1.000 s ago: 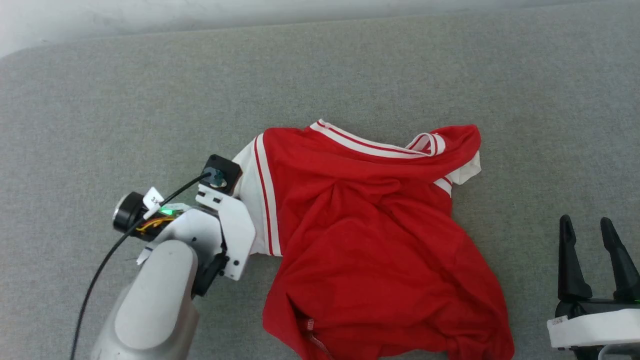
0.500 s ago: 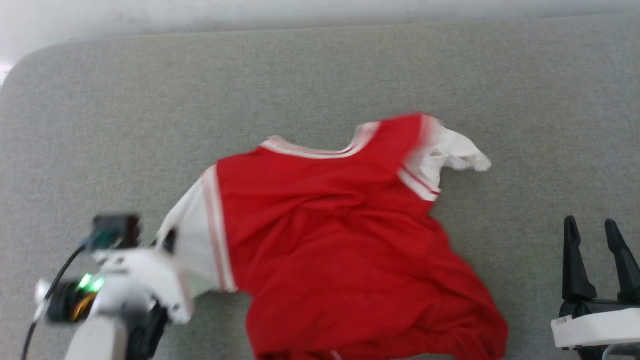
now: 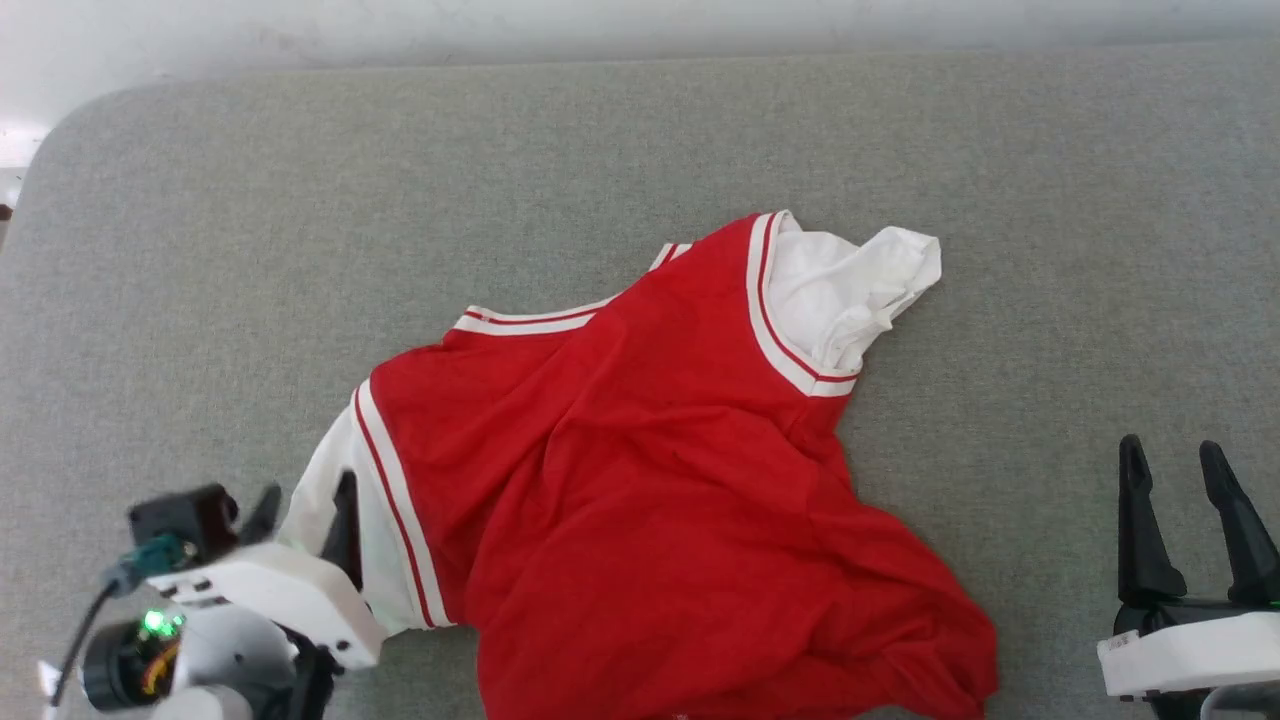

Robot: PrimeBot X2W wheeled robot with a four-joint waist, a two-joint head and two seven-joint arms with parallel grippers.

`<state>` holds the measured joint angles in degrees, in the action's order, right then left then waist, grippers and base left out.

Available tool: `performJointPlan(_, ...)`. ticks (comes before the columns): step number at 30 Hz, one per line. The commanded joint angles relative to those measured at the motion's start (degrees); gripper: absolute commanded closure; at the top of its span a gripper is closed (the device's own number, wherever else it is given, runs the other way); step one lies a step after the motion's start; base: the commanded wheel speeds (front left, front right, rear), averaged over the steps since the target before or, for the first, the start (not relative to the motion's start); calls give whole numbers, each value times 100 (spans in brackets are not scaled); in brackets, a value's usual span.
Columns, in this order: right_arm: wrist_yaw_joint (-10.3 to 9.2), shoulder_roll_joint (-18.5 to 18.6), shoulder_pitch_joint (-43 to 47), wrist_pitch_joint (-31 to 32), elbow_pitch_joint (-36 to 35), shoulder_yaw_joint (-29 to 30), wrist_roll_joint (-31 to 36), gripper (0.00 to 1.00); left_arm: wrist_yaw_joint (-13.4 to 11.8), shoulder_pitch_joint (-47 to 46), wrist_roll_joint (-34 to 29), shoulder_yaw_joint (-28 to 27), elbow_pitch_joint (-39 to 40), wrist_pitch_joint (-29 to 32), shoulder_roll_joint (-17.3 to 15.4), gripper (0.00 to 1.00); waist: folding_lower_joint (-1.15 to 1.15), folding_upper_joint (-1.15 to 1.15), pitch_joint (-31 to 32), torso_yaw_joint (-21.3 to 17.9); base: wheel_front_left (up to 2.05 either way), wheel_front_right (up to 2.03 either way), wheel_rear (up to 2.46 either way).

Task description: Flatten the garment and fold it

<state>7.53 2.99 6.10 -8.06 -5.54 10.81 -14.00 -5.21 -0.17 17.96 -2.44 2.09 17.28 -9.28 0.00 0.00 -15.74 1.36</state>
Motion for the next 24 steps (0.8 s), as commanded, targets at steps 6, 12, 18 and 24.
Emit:
performJointPlan(6, -4, -12, -4, 27, -1, -4, -10, 0, -7, -249, -150, 26, 1115, -182, -139, 0, 0, 0, 74, 7, 0, 0, 0)
performJointPlan(12, -4, -12, -63, 21, 44, -118, -51, 0, 517, -1183, -593, 843, 1103, 213, -459, 0, 0, 0, 4, 2, 0, 0, 0)
performJointPlan(18, -4, -12, -130, 24, 102, -193, -50, 0, 1011, -2115, -891, 1760, 31, 833, -510, 0, 0, 0, -157, -159, 0, 0, 0)
performJointPlan(24, -4, -12, -154, 35, 122, -187, -36, 0, 1169, -2544, -797, 2227, -1097, 1252, -478, 0, 0, 0, -303, -358, 0, 0, 0)
